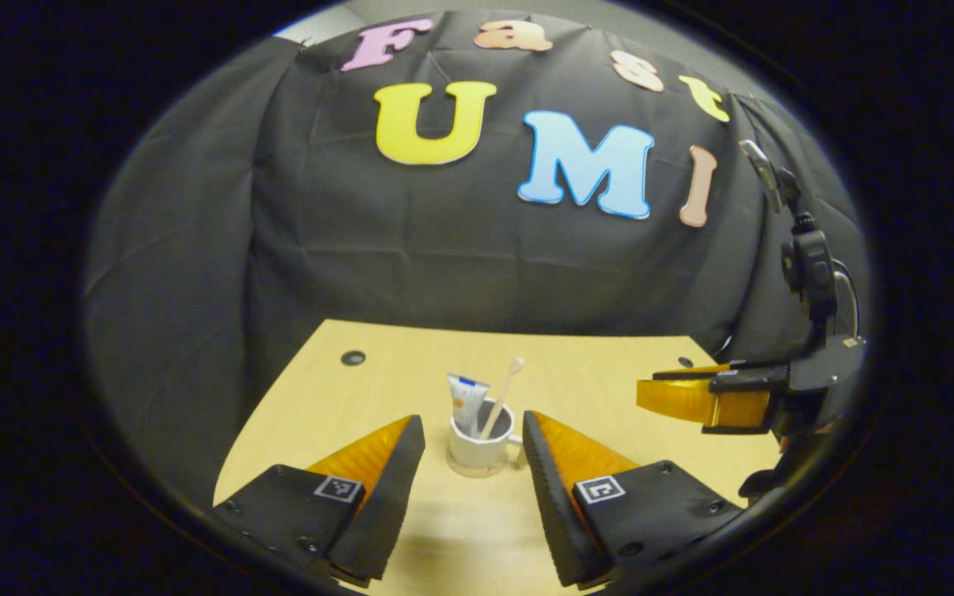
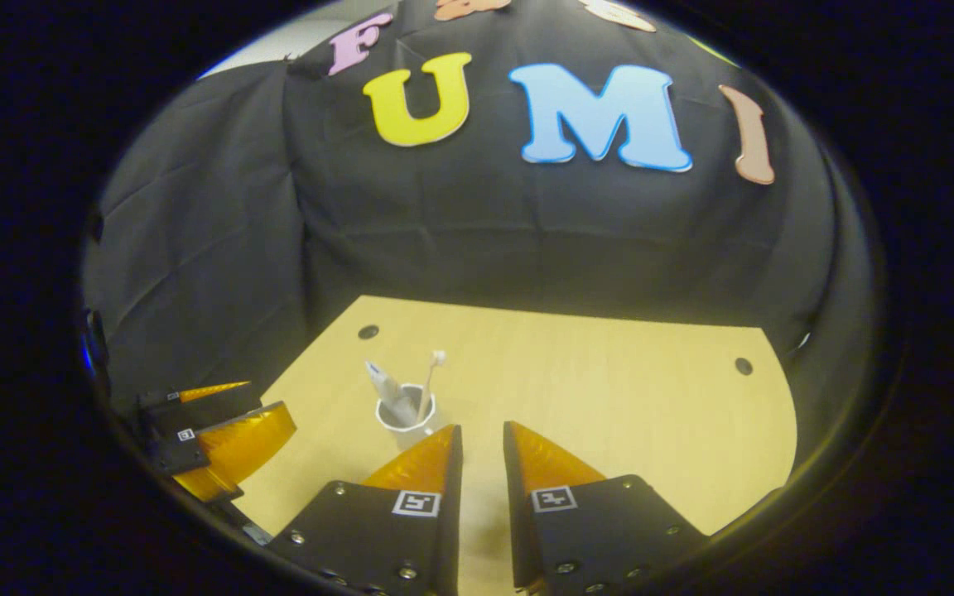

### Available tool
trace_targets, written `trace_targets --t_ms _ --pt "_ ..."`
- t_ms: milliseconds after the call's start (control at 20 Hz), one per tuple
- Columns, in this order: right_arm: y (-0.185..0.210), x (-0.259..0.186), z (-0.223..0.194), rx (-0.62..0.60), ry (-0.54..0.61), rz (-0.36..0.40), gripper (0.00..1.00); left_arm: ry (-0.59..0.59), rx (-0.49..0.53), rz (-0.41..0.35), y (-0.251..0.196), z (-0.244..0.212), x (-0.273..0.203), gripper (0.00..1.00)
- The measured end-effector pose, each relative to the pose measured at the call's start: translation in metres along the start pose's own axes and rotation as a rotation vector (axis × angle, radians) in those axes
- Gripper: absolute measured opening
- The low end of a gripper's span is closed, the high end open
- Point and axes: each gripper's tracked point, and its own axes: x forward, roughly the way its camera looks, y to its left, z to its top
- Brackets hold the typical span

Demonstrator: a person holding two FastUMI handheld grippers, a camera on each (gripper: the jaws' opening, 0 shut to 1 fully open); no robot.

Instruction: Put the toothbrush and toothpaste on the desktop into the cup, then pick up the cup and place it on the coaster on the desktop.

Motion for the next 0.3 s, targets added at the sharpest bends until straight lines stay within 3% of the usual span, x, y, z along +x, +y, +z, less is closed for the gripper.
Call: trace_targets --t_ms 300 --pt "-0.02 -0.063 0.061 0.026 -0.244 -0.068 0.25 -0.195 0.063 -0.035 -0.038 0.088 -0.035 0.78"
